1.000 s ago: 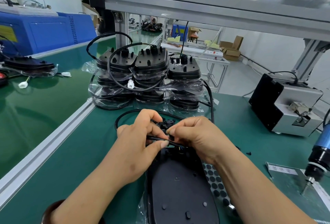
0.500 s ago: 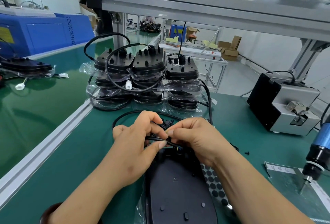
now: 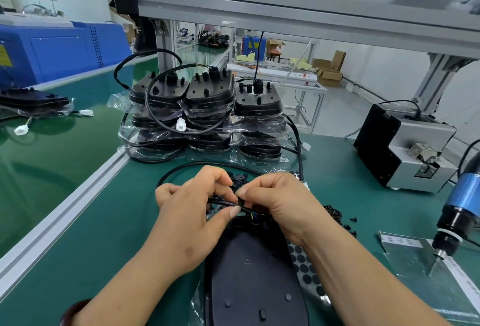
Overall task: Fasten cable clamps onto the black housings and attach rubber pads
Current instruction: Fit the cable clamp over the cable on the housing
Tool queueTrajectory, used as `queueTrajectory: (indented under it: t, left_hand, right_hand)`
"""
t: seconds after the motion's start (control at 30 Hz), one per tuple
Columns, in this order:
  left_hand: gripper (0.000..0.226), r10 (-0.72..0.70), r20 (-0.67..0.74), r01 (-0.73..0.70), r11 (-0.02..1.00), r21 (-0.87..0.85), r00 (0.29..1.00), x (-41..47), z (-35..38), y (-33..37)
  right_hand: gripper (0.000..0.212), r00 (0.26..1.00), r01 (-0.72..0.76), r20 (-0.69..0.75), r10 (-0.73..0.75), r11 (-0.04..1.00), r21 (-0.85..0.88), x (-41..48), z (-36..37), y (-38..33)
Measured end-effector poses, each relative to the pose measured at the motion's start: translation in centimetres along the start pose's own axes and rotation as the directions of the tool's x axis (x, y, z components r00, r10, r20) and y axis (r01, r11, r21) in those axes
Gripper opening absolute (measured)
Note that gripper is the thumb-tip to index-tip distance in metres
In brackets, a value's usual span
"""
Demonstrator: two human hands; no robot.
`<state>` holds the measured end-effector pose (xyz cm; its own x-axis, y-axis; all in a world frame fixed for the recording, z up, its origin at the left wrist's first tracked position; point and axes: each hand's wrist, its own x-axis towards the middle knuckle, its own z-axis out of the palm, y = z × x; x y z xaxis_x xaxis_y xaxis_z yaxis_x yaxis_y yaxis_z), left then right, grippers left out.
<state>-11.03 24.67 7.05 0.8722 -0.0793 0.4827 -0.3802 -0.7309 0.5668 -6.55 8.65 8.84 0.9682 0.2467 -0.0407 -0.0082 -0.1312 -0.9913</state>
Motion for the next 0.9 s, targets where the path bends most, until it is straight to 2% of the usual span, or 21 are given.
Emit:
queueTrajectory:
  t: [0.13,0.37,0.47,0.63,0.9]
  left_hand:
    - [0.035,-0.007,-0.007,0.007,1.000,0.005,1.000,0.0,0.1,0.1]
    - [0.043,-0.041,-0.018,0.041,0.999,-0.008,0.999,-0.1,0.4,-0.5]
    - [0.039,-0.052,-0.007,0.051,0.997,-0.059,0.999,-0.1,0.5,-0.6]
    - [0.038,-0.109,0.127,0.130,0.978,-0.165,0.986,0.2,0.1,-0.7]
    - [0.037,-0.117,0.111,0.144,0.951,-0.275,0.987,0.4,0.0,-0.5]
  right_hand:
    - [0.019,0.999,0.023,-0.033,-0.023,1.000,-0.009,-0.2,0.1,0.1]
    - [0.012,0.996,0.077,-0.036,-0.080,0.995,-0.058,-0.8,0.1,0.3]
    - [0.011,0.994,0.100,-0.024,-0.102,0.991,-0.084,-1.0,-0.2,0.4]
    - [0.010,0.991,0.134,0.006,-0.134,0.986,-0.098,-1.2,-0.7,0.5]
    - [0.011,0.982,0.189,0.050,-0.184,0.975,-0.117,-1.2,-0.7,0.7]
